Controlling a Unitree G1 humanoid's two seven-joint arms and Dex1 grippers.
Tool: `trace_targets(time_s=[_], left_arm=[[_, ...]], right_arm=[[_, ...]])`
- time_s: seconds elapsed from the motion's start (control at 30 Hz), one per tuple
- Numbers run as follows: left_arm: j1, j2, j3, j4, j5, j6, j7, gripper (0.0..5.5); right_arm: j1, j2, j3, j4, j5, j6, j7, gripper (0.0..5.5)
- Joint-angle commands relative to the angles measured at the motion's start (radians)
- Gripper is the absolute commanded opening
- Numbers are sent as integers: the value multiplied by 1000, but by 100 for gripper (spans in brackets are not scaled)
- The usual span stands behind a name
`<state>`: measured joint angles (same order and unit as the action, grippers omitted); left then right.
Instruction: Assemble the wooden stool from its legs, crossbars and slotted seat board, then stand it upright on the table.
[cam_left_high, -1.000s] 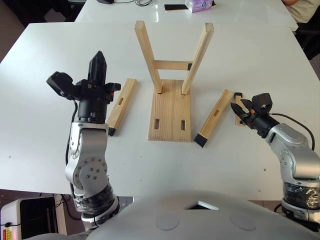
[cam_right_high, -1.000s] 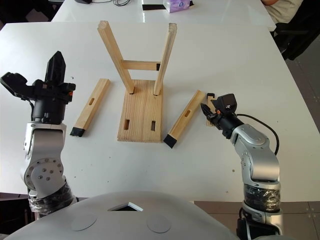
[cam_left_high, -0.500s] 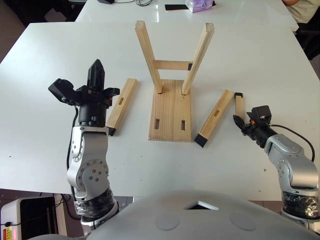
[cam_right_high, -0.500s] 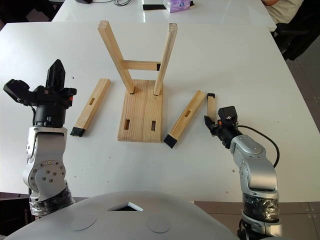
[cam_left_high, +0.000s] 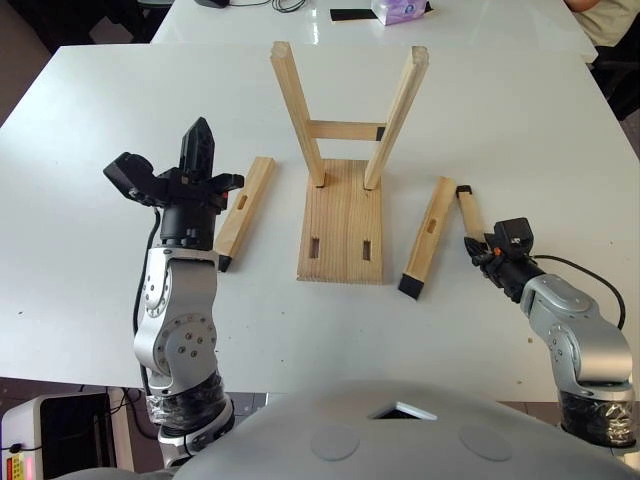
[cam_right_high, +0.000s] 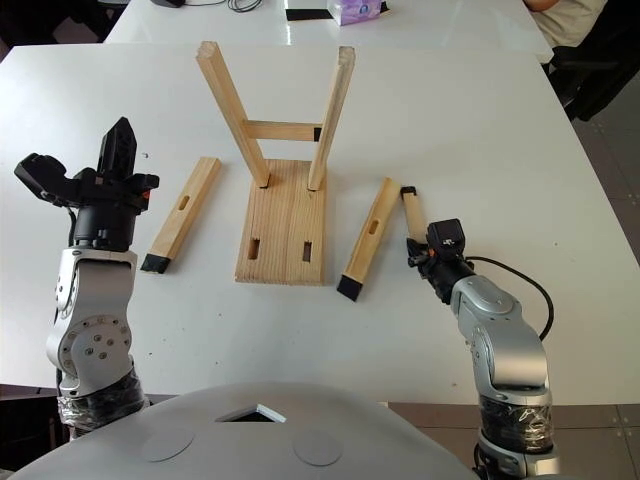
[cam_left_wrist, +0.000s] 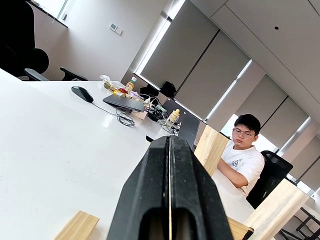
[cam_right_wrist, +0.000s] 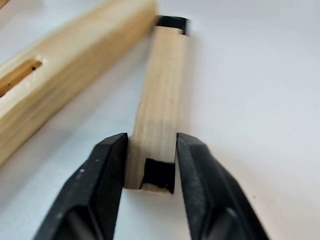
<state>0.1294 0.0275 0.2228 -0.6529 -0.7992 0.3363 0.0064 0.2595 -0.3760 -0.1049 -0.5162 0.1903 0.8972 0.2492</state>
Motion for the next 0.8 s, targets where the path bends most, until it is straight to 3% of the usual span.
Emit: trace_targets(time_s=[0.03,0.33,0.5,0.57,0.67,0.8], left_arm=[[-4,5,-16,10,14,9,12,0],[-39,51,8,18,-15,31,7,0],[-134,110,33,56,-50,61,-12,0],[-173,132,34,62,-81,81,-24,0],[-217,164,16,72,-142,118,-69,0],[-290,228,1,99,-222,172,-169,0]], right_arm=[[32,2,19,36,-22,9,-16,131],[-73,101,-78,28,-15,-231,-95,131],[-359,161,-121,102,31,-320,-154,131],[-488,200,-181,155,155,-301,-137,131],[-618,245,-303,193,518,-171,-50,131],[-674,187,-318,158,811,-102,109,131]])
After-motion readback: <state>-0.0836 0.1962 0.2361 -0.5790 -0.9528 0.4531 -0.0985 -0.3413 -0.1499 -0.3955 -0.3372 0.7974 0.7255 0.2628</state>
